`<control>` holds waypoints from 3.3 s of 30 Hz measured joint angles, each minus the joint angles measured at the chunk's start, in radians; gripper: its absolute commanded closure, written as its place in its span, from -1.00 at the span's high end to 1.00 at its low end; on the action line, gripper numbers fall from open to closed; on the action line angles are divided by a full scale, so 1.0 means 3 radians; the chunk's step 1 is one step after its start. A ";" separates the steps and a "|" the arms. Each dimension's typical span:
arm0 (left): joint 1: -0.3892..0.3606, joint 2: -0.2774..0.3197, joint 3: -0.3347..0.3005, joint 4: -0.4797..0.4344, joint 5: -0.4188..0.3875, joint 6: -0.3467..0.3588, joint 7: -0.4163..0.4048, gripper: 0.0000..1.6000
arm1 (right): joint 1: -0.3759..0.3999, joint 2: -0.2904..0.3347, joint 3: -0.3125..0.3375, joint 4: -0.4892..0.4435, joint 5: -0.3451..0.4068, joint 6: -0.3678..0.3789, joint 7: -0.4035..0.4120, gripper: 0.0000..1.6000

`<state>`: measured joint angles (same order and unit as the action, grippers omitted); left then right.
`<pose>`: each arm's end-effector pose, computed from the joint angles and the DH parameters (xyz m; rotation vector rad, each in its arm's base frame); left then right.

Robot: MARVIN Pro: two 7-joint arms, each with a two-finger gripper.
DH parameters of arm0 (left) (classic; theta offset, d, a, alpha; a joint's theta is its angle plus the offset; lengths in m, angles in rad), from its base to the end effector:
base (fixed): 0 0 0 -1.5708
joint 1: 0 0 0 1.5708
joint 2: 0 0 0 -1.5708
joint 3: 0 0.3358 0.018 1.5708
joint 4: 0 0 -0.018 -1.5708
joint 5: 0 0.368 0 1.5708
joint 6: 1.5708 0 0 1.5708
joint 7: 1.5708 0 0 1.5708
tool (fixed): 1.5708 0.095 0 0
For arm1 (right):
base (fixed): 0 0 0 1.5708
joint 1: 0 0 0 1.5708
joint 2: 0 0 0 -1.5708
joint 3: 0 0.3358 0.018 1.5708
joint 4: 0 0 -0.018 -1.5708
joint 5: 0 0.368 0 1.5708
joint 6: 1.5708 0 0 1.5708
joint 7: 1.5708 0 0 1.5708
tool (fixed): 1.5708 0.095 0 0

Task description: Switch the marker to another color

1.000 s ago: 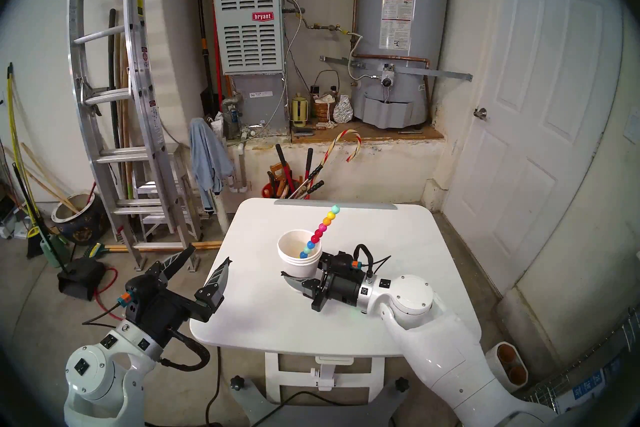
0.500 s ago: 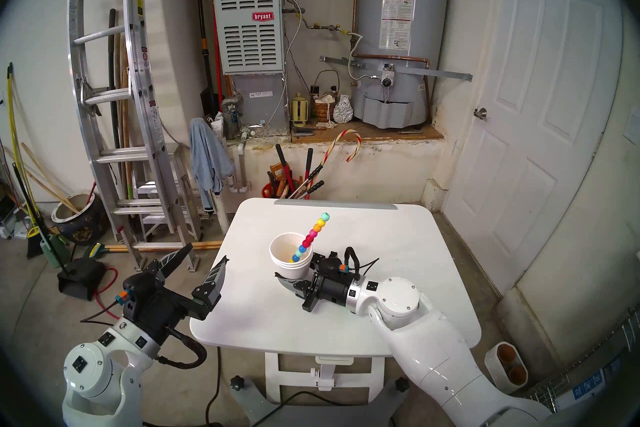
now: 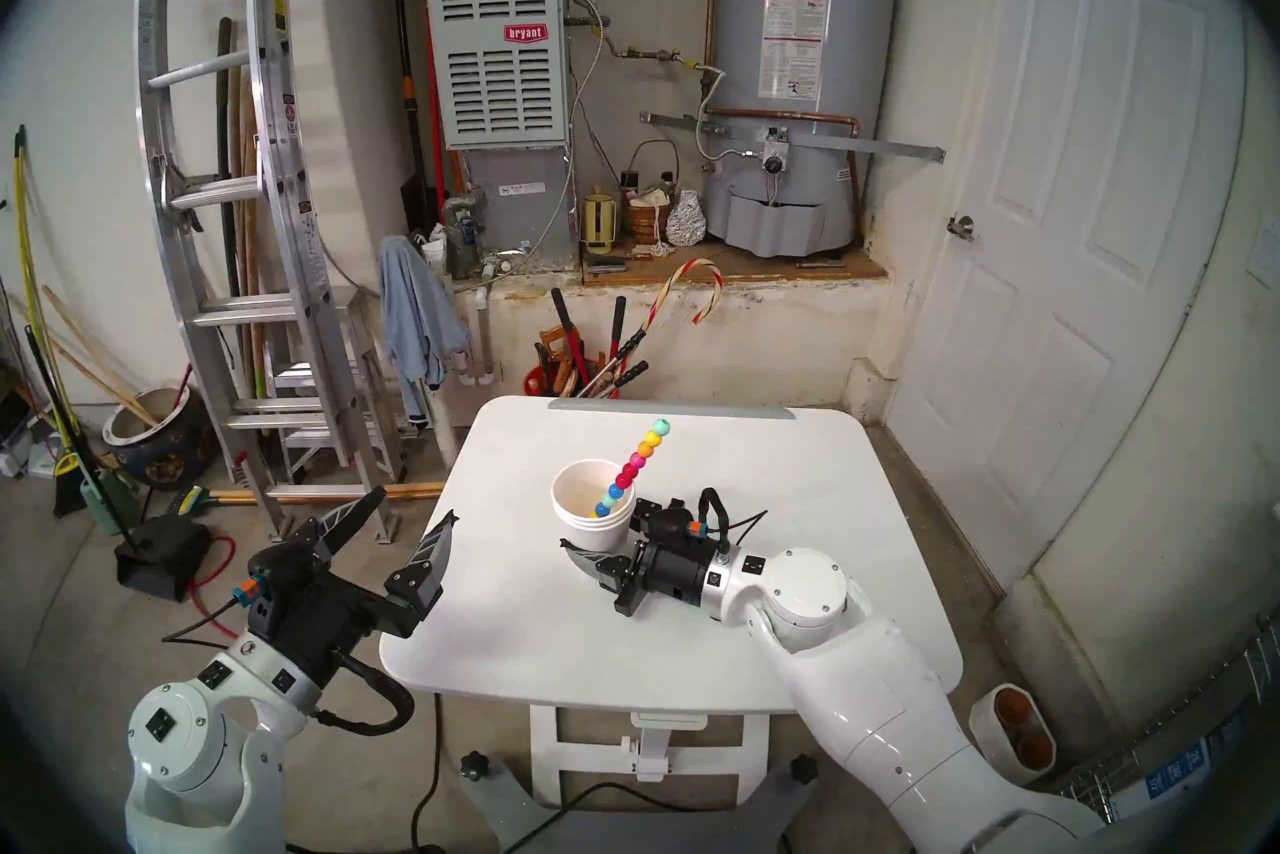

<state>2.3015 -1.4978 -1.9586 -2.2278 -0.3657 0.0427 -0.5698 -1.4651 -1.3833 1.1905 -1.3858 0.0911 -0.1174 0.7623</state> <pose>0.2337 0.1006 -0.2864 2.0526 -0.2391 1.9842 0.4360 0.1433 -0.4110 -1.6199 -1.0780 -1.5100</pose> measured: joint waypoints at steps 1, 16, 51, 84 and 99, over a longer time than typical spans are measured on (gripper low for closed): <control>-0.0001 -0.0001 0.0001 0.0000 0.0000 0.0001 0.0002 1.00 | 0.0000 0.0000 0.0005 0.0000 0.0005 0.0011 0.0010 0.17; -0.0007 -0.0018 0.0003 0.0003 0.0001 -0.0002 0.0016 1.00 | -0.0009 0.0001 0.0051 0.0059 0.0036 0.0023 0.0121 1.00; 0.0012 -0.0042 -0.0037 0.0007 -0.0022 -0.0019 -0.0087 1.00 | -0.0830 0.0378 0.0469 -0.0836 0.0161 0.0234 0.0260 1.00; -0.0085 -0.0045 -0.0072 0.0129 -0.0088 -0.0049 -0.0271 1.00 | -0.1837 0.0456 0.1141 -0.1858 0.0870 -0.0264 0.0332 1.00; -0.0132 -0.0044 -0.0149 0.0133 -0.0124 -0.0049 -0.0331 1.00 | -0.1595 0.0262 0.0854 -0.1829 0.0837 -0.0261 0.0160 1.00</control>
<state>2.2620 -1.5109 -2.0034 -2.1879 -0.4028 0.0281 -0.6691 -1.9436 -1.3046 1.4467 -1.9347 0.3422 -0.1957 0.8103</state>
